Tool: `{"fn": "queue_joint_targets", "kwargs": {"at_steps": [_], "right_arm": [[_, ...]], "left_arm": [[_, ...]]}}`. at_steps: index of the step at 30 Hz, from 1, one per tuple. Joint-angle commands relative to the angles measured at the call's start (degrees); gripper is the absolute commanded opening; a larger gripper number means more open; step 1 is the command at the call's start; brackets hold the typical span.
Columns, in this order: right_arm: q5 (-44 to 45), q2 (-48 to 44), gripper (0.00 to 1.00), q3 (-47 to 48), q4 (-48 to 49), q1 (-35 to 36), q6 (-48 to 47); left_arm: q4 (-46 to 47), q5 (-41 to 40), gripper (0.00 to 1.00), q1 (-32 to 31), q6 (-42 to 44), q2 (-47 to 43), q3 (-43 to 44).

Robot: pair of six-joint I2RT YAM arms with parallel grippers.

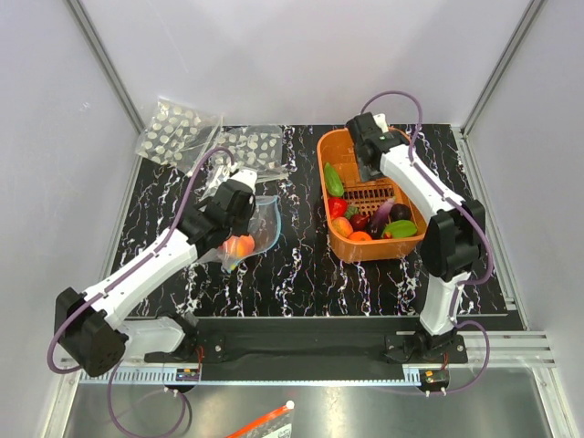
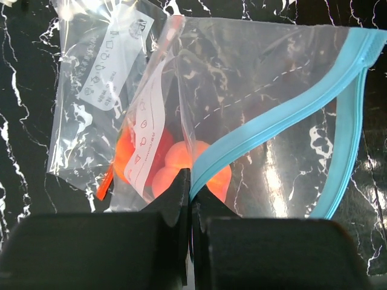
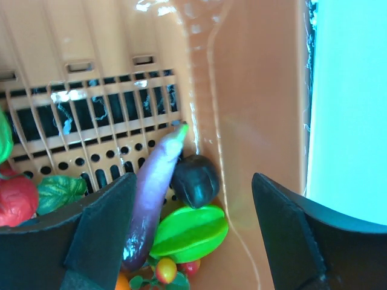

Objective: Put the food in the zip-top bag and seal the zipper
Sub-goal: Pick up the fake vegetable from the bin.

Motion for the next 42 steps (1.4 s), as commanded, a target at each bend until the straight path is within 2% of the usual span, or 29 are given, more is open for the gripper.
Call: {"fn": "queue_joint_targets", "kwargs": {"at_steps": [1,7,10,15,17,22,25,32,42], "right_arm": [[-1.84,0.78,0.86,5.52,-7.23,-1.16,5.62],[-10.09,1.41,0.87,9.56,-15.67,-1.25,11.6],[-13.87,1.75,0.92,9.57,-18.83,-2.04,13.8],[-21.33,0.62,0.91,6.06,-19.91,-3.09,20.3],[-22.66,0.0,0.91,4.74,-18.33,-3.18,26.01],[-23.02,1.31,0.9,0.8,-14.82,-4.84,40.32],[-22.23,0.44,0.89,-3.59,-10.61,-5.29,44.29],[-16.61,3.16,0.85,-5.29,-5.76,-6.87,45.45],[-11.07,10.1,0.77,-5.2,0.13,-8.98,40.44]], "left_arm": [[3.29,-0.67,0.0,0.19,-1.02,-0.59,-0.16],[-0.75,4.59,0.0,0.19,-4.97,-4.37,-1.83],[-1.81,6.53,0.0,0.19,-7.0,-6.13,-3.93],[-5.15,7.86,0.0,0.19,-7.88,-6.4,-3.5],[-6.02,8.12,0.0,0.19,-7.79,-6.39,-2.97],[-7.08,8.47,0.0,0.28,-6.91,-5.17,-1.74],[-7.43,8.38,0.0,0.19,-6.91,-4.2,-1.21],[-7.7,9.53,0.0,0.19,-10.6,-4.81,-2.97],[-8.05,7.77,0.0,0.19,-10.34,-2.44,-1.48]]}}
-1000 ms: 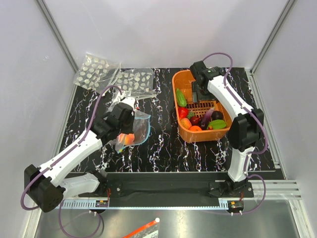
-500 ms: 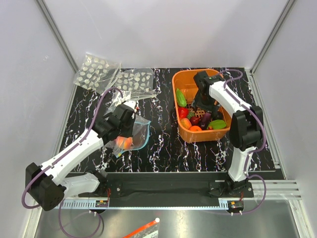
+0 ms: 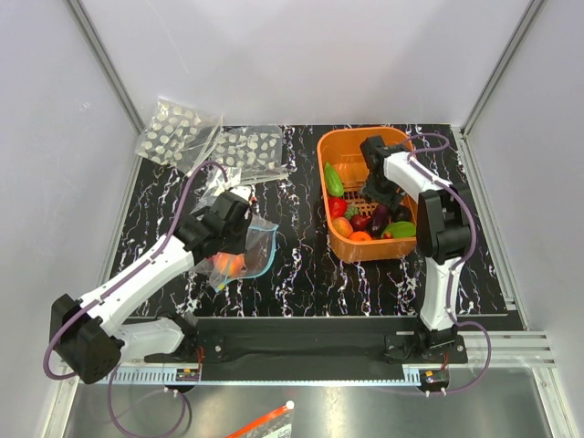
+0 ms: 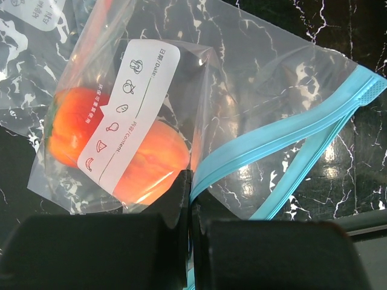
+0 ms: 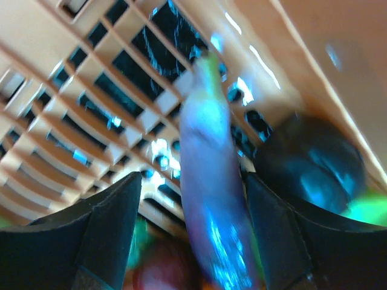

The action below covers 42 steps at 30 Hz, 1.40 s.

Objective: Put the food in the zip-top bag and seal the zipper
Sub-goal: Pick up the fake vegetable from the bin, then place the fake vegetable in the zipper food storage bag.

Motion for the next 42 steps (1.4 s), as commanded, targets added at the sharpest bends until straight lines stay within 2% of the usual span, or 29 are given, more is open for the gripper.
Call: {"fn": "queue_joint_targets", "kwargs": {"at_steps": [1,4,5,6,7,18,22,26,30,36,42], "right_arm": [[4.45,1.82,0.76,0.83,2.23,-0.57,-1.52],[3.75,1.74,0.63,0.49,3.19,-0.66,-2.14],[3.66,1.39,0.57,0.4,3.2,-0.66,-2.23],[3.49,0.43,0.43,0.48,3.72,-0.66,-2.92],[3.48,-0.28,0.39,0.66,3.99,-0.66,-3.45],[3.31,-14.69,0.38,7.69,0.04,0.13,-8.55],[-4.83,-18.21,0.3,10.23,1.88,1.27,-12.68],[-8.2,-18.04,0.29,18.64,-1.27,7.06,-15.32],[-10.48,-15.84,0.29,24.39,-3.22,15.23,-12.08],[-13.65,-16.99,0.27,21.41,2.4,21.05,-2.15],[-16.89,-17.69,0.28,18.86,8.81,27.64,-1.79]], "left_arm": [[0.34,-0.25,0.0,0.19,-0.72,0.21,2.59],[-0.45,-1.04,0.0,0.19,-0.2,0.12,3.29],[-0.71,-1.3,0.0,0.19,-0.11,0.12,3.55],[-1.15,-1.74,0.0,0.19,0.07,0.12,3.99],[-1.33,-1.92,0.0,0.19,0.15,0.21,4.0],[-4.05,-1.66,0.0,0.19,-0.2,0.91,8.03],[-5.72,-1.13,0.0,0.28,0.33,1.87,11.02],[-8.62,-0.7,0.0,0.45,0.16,3.19,14.36],[-9.5,1.5,0.0,1.06,0.07,4.07,17.17],[-9.59,5.72,0.0,2.21,0.07,6.97,21.66],[-8.28,11.69,0.0,3.7,-1.51,9.61,23.51]]}}
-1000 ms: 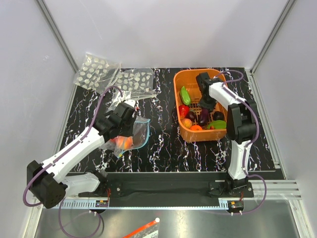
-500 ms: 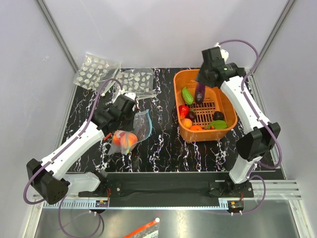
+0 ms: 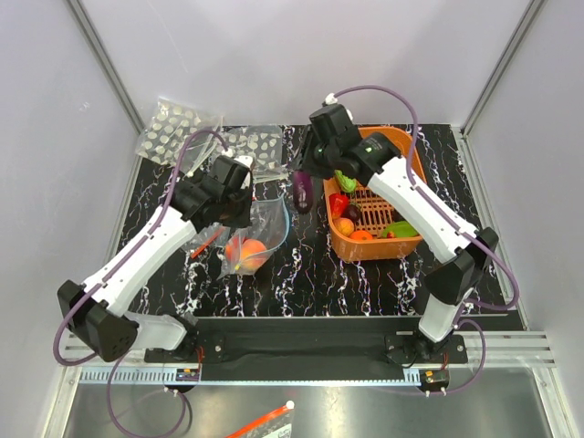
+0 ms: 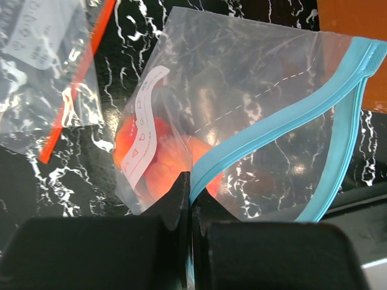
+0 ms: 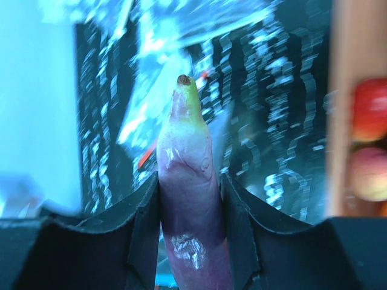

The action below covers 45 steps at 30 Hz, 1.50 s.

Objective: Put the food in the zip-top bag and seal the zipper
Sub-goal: Place the fake vegetable in the zipper food storage bag.

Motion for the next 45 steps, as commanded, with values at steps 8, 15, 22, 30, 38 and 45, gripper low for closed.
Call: {"fn": "queue_joint_targets", "kwargs": {"at_steps": [8,15,22,30,38,45], "right_arm": [[-5.31,-6.05,0.28,-6.64,8.28,6.54,5.14],[-5.22,-10.45,0.28,-18.16,23.56,6.99,3.38],[-4.43,-13.27,0.3,-27.13,38.59,6.9,-2.93],[-0.4,-16.43,0.36,-34.17,41.6,8.66,-9.01],[5.14,-17.76,0.57,-33.65,36.69,11.73,-9.37],[7.08,-18.46,0.69,-34.09,33.52,13.4,-7.52]], "left_arm": [[2.75,8.3,0.0,2.29,-1.01,4.01,5.29],[0.55,17.7,0.0,3.34,-3.9,3.84,6.96],[2.83,30.26,0.0,4.05,-9.09,1.82,3.01],[1.78,35.64,0.0,6.24,-10.33,1.2,2.3],[2.48,36.34,0.0,8.18,-11.21,1.72,2.57],[2.84,36.43,0.0,8.88,-10.59,1.64,3.09]]}}
